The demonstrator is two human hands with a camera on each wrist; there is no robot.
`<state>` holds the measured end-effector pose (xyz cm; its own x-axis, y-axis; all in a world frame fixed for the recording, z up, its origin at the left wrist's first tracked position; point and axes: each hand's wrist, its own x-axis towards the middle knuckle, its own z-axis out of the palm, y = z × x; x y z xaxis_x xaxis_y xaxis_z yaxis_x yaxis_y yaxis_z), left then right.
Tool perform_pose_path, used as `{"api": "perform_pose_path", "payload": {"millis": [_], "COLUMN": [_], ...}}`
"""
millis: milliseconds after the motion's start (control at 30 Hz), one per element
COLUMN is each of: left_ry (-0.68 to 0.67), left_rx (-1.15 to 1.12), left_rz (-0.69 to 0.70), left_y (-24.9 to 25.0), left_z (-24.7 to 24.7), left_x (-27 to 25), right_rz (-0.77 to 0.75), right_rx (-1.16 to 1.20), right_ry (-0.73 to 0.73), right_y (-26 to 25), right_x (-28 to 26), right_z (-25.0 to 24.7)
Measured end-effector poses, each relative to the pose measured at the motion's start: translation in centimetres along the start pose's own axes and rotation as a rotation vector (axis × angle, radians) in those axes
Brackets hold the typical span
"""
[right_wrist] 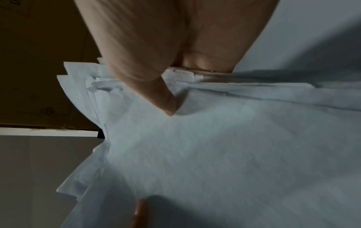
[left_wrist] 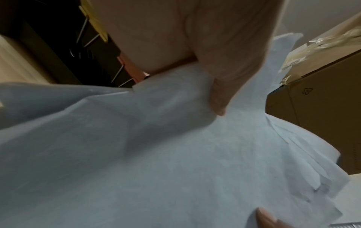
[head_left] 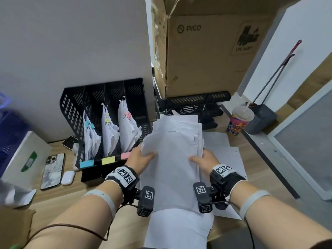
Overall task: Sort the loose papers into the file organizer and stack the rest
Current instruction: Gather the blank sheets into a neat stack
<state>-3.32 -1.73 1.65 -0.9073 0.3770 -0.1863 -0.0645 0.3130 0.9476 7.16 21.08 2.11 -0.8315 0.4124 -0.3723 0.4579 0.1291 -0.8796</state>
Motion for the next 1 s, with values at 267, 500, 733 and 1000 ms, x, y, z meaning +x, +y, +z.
{"api": "perform_pose_path", "payload": {"millis": [267,500,733,1000], "left_ry": [0.081,-0.043,-0.057,-0.083], "left_rx": [-0.182,-0.231,-0.118,-0.143], "left_rz": [0.128,0.078,0.165,-0.018], "left_y": [2.5,1.8,1.8,0.8], "left_z": [-0.4,1.3,2.4,3.7], "left_x": [0.6,0.3,0.0,0.5], "right_rz": [-0.111,-0.009,0.128,0.139], "right_rx": [0.162,0.131,0.024,-0.158], "right_ry": [0.155,0.122,0.091,0.024], "right_y": [-3.3,-1.6,0.3,1.7], "right_x": [0.3,-0.4,-0.5,-0.3], "right_z": [-0.7,-1.1,-1.2,-2.5]}}
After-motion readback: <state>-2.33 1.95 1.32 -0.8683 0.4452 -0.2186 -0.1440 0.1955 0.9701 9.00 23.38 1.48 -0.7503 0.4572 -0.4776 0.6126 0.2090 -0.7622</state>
